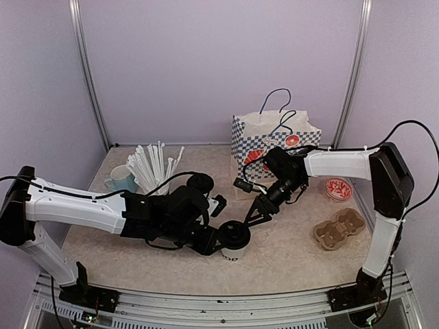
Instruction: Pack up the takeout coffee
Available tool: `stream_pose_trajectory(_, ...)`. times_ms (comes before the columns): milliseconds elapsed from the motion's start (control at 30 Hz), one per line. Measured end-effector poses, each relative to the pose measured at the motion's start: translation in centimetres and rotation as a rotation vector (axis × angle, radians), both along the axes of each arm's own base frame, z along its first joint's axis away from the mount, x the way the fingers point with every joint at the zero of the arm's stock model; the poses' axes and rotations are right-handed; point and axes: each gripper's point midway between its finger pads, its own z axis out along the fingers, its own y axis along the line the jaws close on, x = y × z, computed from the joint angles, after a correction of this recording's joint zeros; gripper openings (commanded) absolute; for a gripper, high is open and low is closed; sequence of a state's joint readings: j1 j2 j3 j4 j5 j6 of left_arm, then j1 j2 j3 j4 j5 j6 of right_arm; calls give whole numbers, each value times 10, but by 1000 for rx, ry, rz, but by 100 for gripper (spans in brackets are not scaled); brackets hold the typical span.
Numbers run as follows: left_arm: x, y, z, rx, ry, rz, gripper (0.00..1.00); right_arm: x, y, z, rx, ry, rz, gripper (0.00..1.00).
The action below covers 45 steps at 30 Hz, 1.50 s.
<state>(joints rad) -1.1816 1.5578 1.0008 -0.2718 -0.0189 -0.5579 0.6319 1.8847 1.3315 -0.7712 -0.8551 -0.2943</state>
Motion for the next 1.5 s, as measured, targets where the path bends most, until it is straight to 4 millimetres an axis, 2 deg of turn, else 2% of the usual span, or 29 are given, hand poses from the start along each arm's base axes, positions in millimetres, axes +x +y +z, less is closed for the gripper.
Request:
stream_pose_trajectory(233,9,5,9,65,-76,-9,34,2,-5,7,-67,-148,20,76)
stream_pose_trajectory(400,11,0,33,69,-149,-43,34,3,-12,20,-87,-233,29,79)
stream_pose_trajectory(500,17,-3,70,46,-235,-51,37,1,-14,38,-69,-287,44,81)
stream_pose_trajectory(633,32,2,138,-17,-383,-22,42,4,-11,84,9,-412,53,83)
stream_pose_trajectory(733,46,15,183,-70,-473,18,43,4,-11,114,64,-491,55,84)
stream_pose_trajectory(800,60,27,198,-76,-511,56,46,2,-11,124,88,-518,64,85)
stream_pose_trajectory(900,77,41,200,-46,-545,106,61,-1,-11,125,105,-529,86,89)
stream_pose_trajectory(933,81,43,197,-33,-555,116,67,-2,-11,123,107,-529,97,97)
stream_pose_trajectory(967,83,45,192,-23,-562,118,72,-5,-11,119,108,-527,112,99)
stream_pose_trajectory(1100,81,55,159,25,-575,111,79,-25,-12,96,102,-523,199,99)
stream_pose_trajectory(1200,80,61,149,29,-580,112,81,-49,-10,79,82,-541,281,99)
stream_pose_trajectory(1233,80,63,148,22,-585,117,93,-56,-10,76,78,-556,303,99)
stream_pose_trajectory(1267,80,65,150,13,-592,125,98,-59,-9,76,75,-569,317,99)
stream_pose_trajectory(1400,84,75,168,-48,-629,189,99,-63,-2,76,65,-647,353,99)
stream_pose_trajectory(1500,99,94,189,-100,-642,297,99,-58,3,69,34,-686,359,95)
